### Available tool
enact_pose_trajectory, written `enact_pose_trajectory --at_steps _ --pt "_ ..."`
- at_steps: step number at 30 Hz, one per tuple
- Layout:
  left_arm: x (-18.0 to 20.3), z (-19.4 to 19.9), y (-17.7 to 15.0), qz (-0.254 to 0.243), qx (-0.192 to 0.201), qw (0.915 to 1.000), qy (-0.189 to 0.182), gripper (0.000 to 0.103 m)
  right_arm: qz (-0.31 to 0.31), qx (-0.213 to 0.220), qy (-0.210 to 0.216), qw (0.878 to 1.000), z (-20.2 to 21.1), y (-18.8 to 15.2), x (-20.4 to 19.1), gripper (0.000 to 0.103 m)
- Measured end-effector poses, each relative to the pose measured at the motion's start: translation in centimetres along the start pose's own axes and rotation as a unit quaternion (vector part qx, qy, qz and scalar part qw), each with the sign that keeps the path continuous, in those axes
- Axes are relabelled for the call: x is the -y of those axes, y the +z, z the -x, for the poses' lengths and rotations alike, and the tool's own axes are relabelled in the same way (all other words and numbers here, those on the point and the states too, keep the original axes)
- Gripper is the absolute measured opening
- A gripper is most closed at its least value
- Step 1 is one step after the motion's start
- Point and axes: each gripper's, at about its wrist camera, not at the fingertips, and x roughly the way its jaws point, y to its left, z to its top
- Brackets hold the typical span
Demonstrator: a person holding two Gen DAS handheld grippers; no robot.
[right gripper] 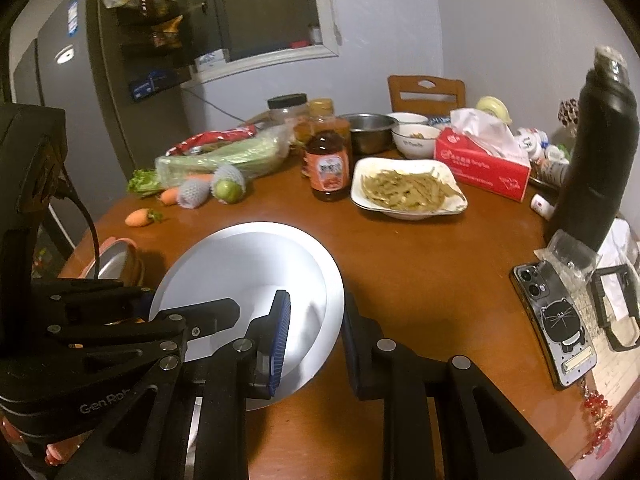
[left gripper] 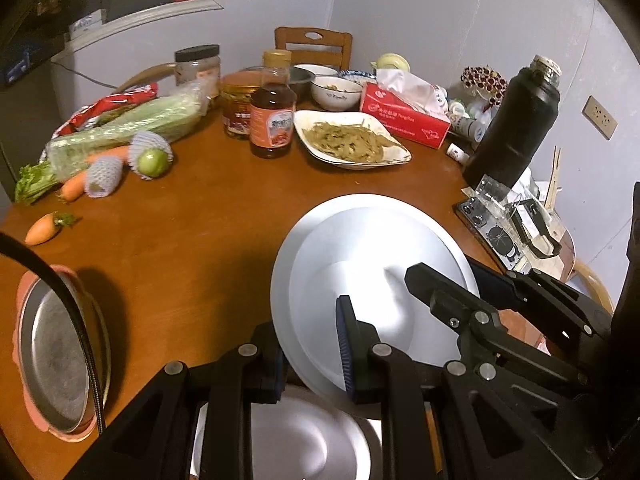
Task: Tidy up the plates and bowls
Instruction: 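Lift the second white plate off the table with the left tool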
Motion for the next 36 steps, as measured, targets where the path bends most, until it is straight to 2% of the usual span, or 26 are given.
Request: enact_pose_trajectory --at_steps 22,36 --pt "-3.7 6.6 -4.2 0.026 0.042 0.9985 0.022 0.021 0.053 0.022 0.028 0.998 3.5 -0.7 -7.5 0.027" --pt "-4.1 6.4 -7.0 0.03 0.03 0.9986 0.032 0.021 0.06 0.012 0.036 0.998 3.9 -3.1 -8.9 0.027"
